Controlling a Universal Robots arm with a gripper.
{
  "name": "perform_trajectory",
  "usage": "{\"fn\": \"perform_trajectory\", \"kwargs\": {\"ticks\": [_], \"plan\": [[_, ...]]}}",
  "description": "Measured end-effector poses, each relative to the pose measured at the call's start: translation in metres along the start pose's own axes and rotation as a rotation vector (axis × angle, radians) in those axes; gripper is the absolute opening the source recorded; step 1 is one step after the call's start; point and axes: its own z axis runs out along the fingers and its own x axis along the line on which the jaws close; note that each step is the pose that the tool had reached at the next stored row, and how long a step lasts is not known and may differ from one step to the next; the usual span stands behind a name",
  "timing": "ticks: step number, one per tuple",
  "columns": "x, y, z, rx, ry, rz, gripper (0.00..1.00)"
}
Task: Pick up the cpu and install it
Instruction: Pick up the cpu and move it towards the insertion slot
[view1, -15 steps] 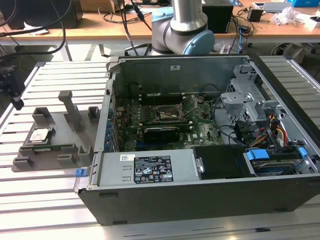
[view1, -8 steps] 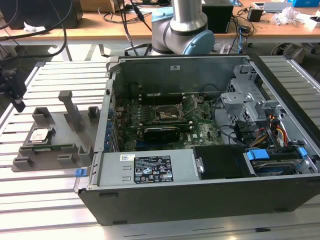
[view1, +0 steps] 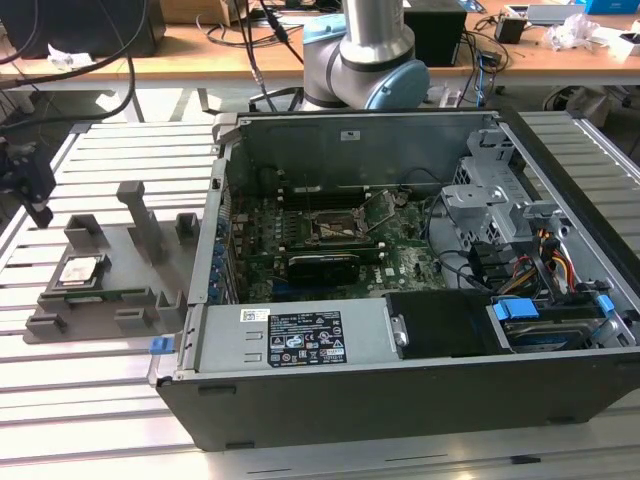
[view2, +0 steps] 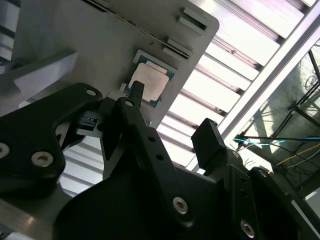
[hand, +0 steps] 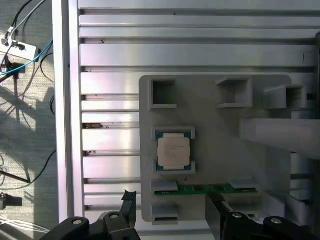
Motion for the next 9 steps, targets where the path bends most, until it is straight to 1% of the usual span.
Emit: {"fn": "perform_trajectory", "kwargs": {"ticks": [3,9], "plan": [[0.0000,0.0001,0.0025,0.0000,0.0000,0.000,0.66],[0.0003,0.0004,0.0101,0.0000,0.0000,0.000,0.66]]}}
